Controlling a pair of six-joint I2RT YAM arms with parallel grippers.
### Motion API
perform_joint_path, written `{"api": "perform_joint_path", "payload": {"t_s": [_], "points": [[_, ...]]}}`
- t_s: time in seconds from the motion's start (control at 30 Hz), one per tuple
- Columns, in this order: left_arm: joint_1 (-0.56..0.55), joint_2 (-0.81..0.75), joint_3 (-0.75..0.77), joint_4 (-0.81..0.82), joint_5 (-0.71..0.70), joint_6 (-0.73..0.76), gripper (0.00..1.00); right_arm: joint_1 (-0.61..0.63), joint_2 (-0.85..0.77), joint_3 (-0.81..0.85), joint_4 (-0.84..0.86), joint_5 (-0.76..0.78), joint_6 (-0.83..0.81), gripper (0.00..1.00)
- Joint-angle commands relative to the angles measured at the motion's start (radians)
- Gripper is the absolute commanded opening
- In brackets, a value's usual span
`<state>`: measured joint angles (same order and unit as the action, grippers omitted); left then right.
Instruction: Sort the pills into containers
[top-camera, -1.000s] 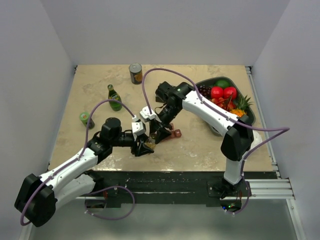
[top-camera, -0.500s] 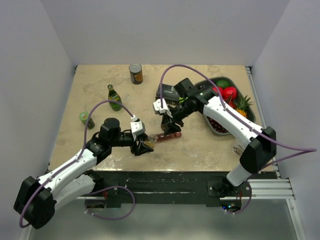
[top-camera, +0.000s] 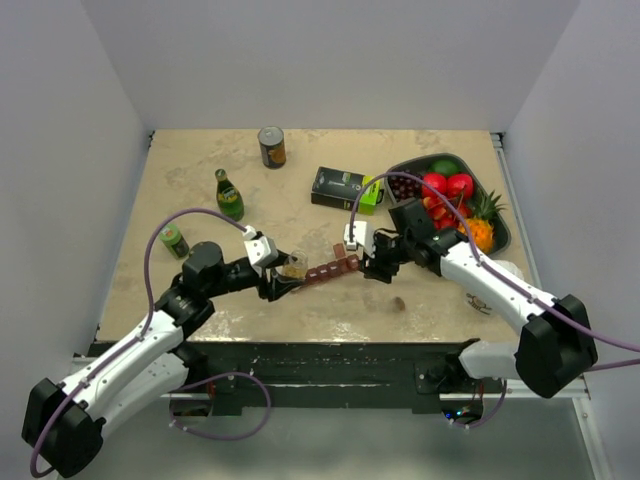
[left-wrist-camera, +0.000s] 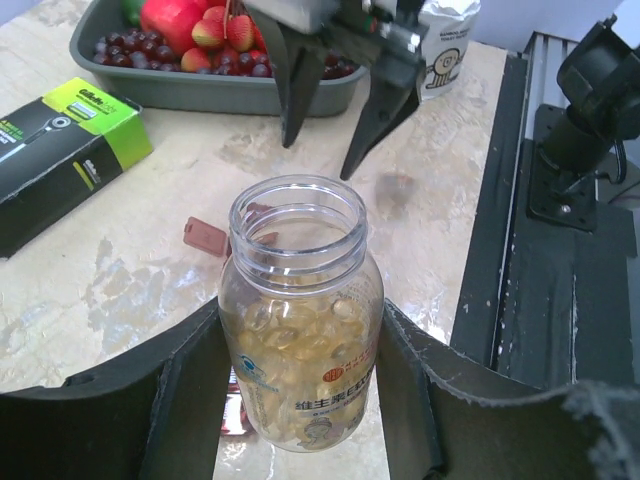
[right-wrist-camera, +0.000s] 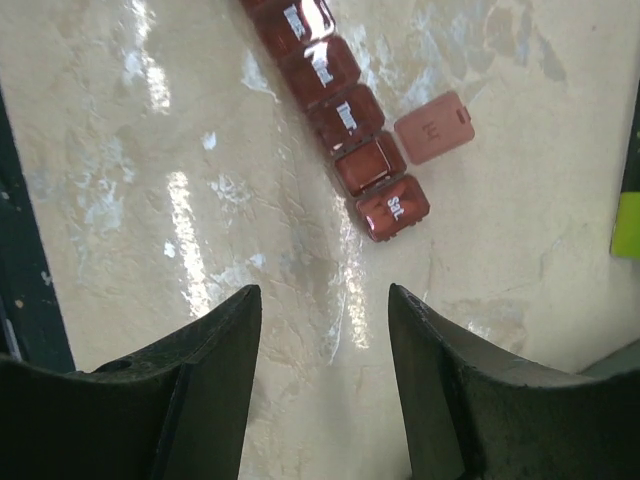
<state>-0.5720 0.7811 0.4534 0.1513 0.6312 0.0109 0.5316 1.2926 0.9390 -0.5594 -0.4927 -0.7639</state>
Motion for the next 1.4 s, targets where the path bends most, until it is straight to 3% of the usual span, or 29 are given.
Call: {"api": "perform_joint_path", "payload": {"t_s": [0.0,0.87,1.0,1.03,1.07,1.37], "points": [[-0.005,-0.022,-0.022,0.120,-0.044,-0.045,0.00,0.002,-0.012,-0.075,0.128,0.101,0.006,0.57],[-0.005,-0.026,-0.025,0.087,-0.050,-0.017,0.00,-0.042,0.016,-0.066,0.075,0.063,-0.012,0.57],[-0.003,-0.029,-0.024,0.079,-0.050,-0.017,0.00,-0.048,0.013,-0.031,-0.061,0.063,-0.090,0.77],[-0.003,-0.031,-0.024,0.073,-0.050,-0.017,0.00,-0.053,0.002,-0.022,-0.092,0.066,-0.109,0.84],[-0.003,-0.031,-0.025,0.071,-0.050,-0.015,0.00,-0.055,-0.010,-0.020,-0.126,0.086,-0.150,0.99],[-0.005,-0.025,-0.019,0.062,-0.038,0.021,0.00,-0.105,-0.239,-0.025,-0.485,0.324,-0.340,0.99]]}}
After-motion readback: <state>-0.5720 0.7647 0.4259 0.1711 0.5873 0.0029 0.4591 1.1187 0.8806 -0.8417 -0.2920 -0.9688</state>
